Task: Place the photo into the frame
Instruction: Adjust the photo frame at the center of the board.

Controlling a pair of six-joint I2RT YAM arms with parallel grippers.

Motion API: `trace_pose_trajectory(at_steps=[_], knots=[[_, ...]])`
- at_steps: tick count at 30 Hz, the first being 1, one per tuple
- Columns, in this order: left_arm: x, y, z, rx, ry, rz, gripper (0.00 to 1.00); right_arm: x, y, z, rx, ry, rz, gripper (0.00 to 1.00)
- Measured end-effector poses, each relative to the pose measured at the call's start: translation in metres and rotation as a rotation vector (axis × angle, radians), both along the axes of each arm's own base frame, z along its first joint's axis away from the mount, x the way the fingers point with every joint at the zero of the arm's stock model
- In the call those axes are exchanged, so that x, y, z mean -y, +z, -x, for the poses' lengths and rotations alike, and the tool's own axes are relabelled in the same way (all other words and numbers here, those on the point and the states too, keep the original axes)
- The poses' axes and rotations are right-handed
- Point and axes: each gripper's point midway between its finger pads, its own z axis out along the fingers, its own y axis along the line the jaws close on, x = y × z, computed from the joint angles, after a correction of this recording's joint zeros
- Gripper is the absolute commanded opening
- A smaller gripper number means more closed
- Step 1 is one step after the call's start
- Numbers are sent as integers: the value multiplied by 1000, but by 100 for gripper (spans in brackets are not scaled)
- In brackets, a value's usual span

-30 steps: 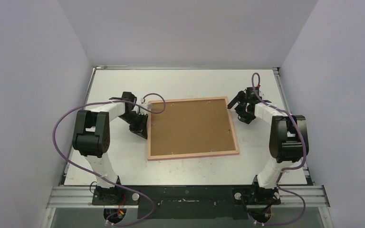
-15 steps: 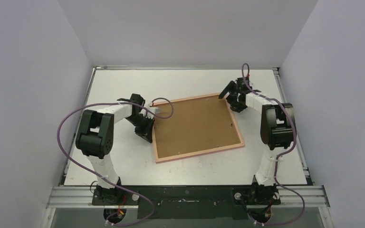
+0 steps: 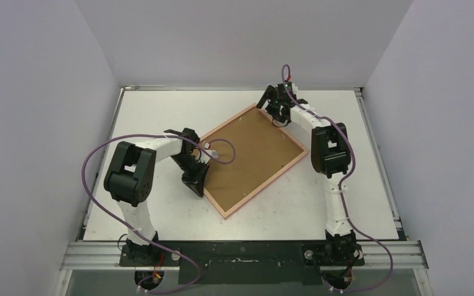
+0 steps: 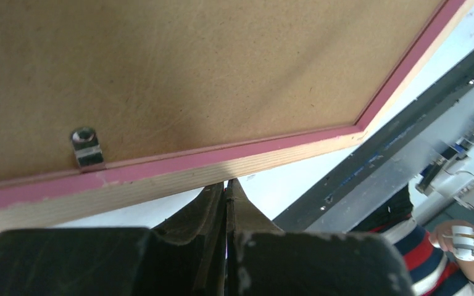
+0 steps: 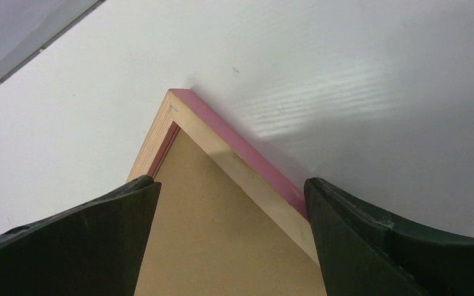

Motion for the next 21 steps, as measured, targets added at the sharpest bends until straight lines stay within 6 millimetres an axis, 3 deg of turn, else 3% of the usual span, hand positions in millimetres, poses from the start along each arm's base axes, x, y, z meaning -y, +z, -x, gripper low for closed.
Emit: trace_pose_trajectory(at_steps=[3,7,9,12,15,18,21], knots=[[7,1,10,-54,-7,16,6,-16,2,-9,22,28,-7,90],[20,10,20,-126,-29,61,31,-29,6,-9,40,61,3,90],[29,22,14,-122,-41,118,39,-32,9,-6,42,76,10,90],[35,44,-13,-54,-41,208,42,-33,18,4,30,100,28,90],[22,74,-47,24,-2,279,43,-23,40,19,57,103,70,90],[-6,95,-81,118,68,298,43,-5,86,37,120,74,116,90],[-37,105,-109,198,142,274,41,16,135,58,193,15,144,90]])
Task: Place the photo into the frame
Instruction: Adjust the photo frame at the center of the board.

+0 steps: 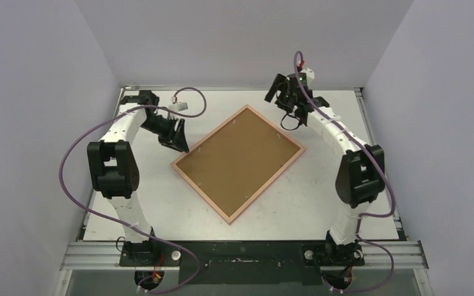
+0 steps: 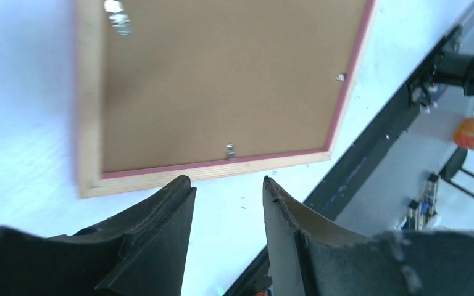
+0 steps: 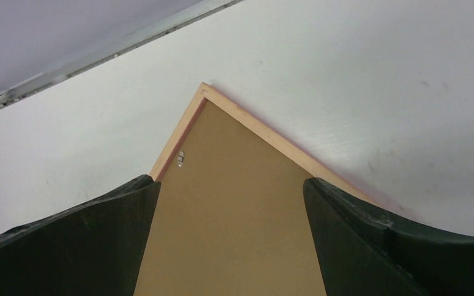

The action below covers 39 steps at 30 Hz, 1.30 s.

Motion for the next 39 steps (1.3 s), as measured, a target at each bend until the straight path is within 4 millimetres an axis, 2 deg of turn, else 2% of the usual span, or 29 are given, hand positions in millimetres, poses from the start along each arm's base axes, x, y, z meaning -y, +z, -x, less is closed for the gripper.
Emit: trace_pose_trajectory(at_steps=[2,3,4,5,7,11,14,16,20,26,31,35,39], knots=[[-21,1,-17,25,54,-22,39,15,16,26,25,-41,-1,90],[-26,0,-24,30,68,-26,38,22,17,40,25,-57,-3,90],[-33,-4,-32,34,81,-33,38,31,10,63,6,-81,-4,90],[-38,-9,-39,33,89,-40,38,38,3,79,-8,-99,-4,90],[-46,-24,-50,20,97,-57,38,51,-23,121,-68,-132,-4,90],[-52,-54,-56,-25,103,-89,38,60,-76,192,-201,-148,-20,90],[-55,-67,-59,-39,109,-110,38,56,-96,222,-255,-140,-53,90],[-56,-69,-63,-30,119,-117,37,49,-106,234,-282,-127,-75,90],[-55,-76,-67,-17,135,-116,32,33,-123,241,-326,-92,-113,90],[-52,-99,-51,-79,163,-115,22,19,-153,237,-407,-67,-106,90],[-47,-101,-45,-86,194,-84,16,7,-143,212,-369,-54,-130,90],[-45,-100,-40,-78,196,-73,13,11,-144,197,-372,-64,-116,90],[-39,-100,-17,-100,183,-52,13,17,-140,174,-362,-76,-109,90]])
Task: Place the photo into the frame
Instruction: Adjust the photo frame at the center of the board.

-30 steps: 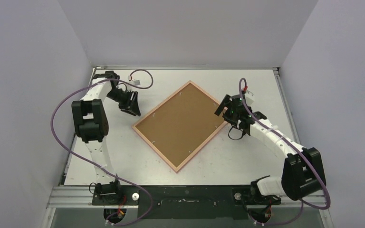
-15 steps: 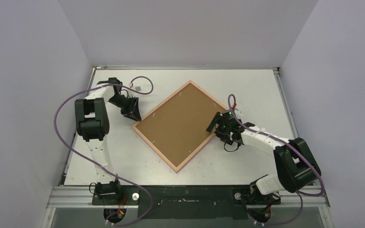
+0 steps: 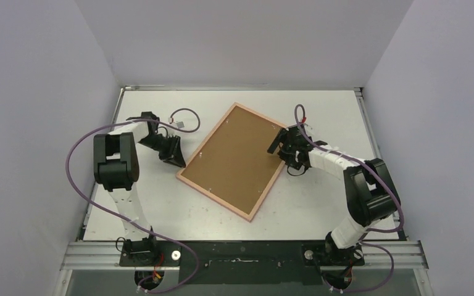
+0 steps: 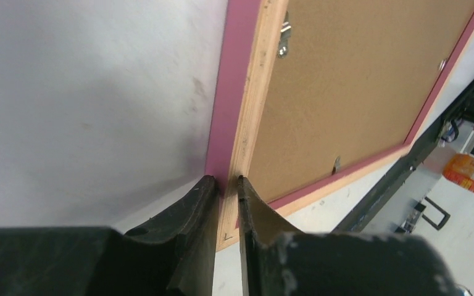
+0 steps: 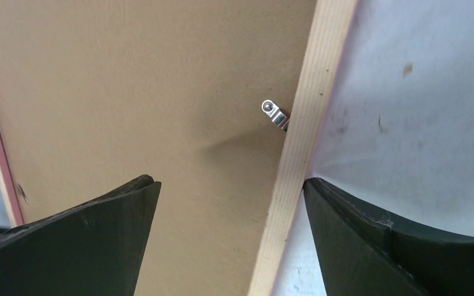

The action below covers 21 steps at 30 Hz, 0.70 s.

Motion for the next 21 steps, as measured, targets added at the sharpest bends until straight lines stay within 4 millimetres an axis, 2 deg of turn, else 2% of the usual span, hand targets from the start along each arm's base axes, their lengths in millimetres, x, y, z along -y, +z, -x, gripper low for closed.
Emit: trace_pose_trajectory(at_steps=[5,10,15,17,21], knots=[[13,-1,43,-51,-49,10,12,3,7,-29,22,9,21,90],[27,-1,71,-92,-90,27,14,-2,17,-46,39,42,36,90],[32,0,77,-101,-108,26,16,1,37,-57,71,59,91,90],[32,0,76,-105,-100,26,20,4,42,-60,87,57,112,90],[33,2,73,-124,-55,30,24,-8,56,-60,142,112,87,90]])
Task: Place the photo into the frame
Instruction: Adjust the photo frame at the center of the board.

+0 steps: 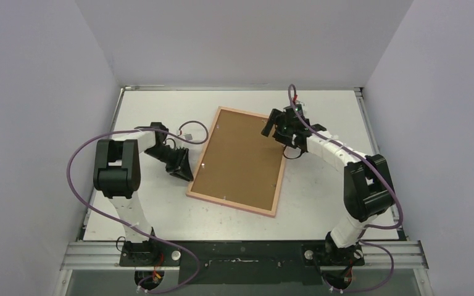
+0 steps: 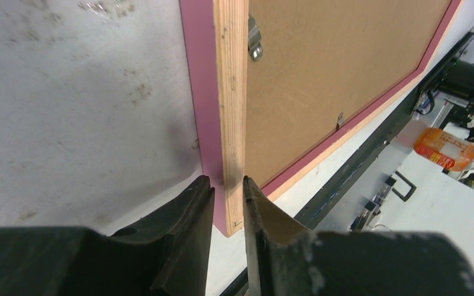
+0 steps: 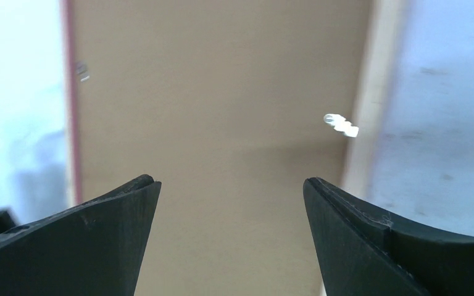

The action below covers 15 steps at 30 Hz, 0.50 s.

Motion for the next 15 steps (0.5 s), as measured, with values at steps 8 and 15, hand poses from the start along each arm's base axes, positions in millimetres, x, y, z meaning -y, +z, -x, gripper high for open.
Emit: trace_pose_trajectory(at_steps=[8,15], knots=[[5,2,-23,6,117,1,21,-109,26,28,123,409,-143,90],[6,6,-53,64,162,-1,15,-193,17,65,153,675,-158,90]])
